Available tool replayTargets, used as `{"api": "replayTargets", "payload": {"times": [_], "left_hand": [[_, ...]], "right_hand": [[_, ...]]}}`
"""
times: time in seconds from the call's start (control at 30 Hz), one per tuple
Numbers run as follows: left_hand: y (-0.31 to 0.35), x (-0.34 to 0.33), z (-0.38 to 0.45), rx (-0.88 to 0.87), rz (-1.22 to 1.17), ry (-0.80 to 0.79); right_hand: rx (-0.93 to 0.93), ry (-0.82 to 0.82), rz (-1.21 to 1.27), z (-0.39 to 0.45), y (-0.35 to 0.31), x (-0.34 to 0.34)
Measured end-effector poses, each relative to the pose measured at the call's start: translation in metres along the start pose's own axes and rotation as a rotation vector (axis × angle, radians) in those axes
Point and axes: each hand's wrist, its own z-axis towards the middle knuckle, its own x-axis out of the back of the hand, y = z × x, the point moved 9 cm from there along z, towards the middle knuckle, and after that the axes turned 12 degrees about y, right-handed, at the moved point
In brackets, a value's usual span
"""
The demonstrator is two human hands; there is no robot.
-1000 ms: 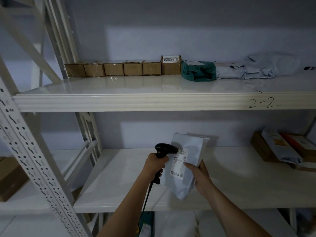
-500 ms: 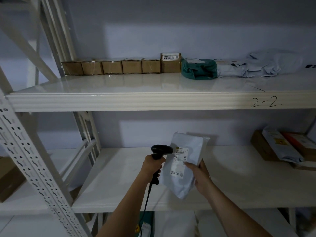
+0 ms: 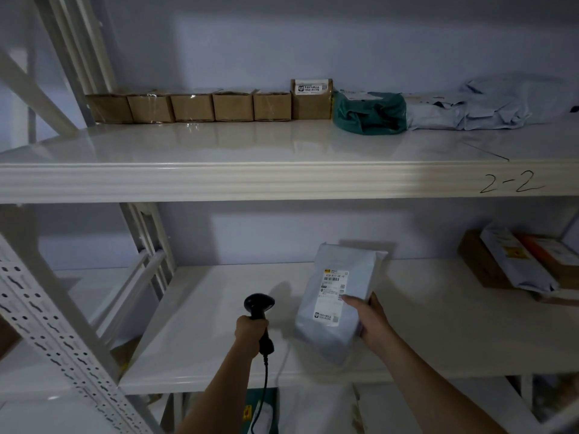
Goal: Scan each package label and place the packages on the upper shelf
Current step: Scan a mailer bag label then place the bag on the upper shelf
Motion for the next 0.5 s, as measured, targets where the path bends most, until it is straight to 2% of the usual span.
{"api": "replayTargets", "payload": {"times": [0.27,0.5], "left_hand": [[-0.024,0.006,0.027,0.068,0.134,0.060],[-0.030,0.009,0.025,-0.022,0.318,0.074]], "right_hand": [[-0.041,-0.040,-0.011,0.017,0.011,-0.007],[-0.081,-0.084,-0.039,0.023,0.019,-0.007]]}}
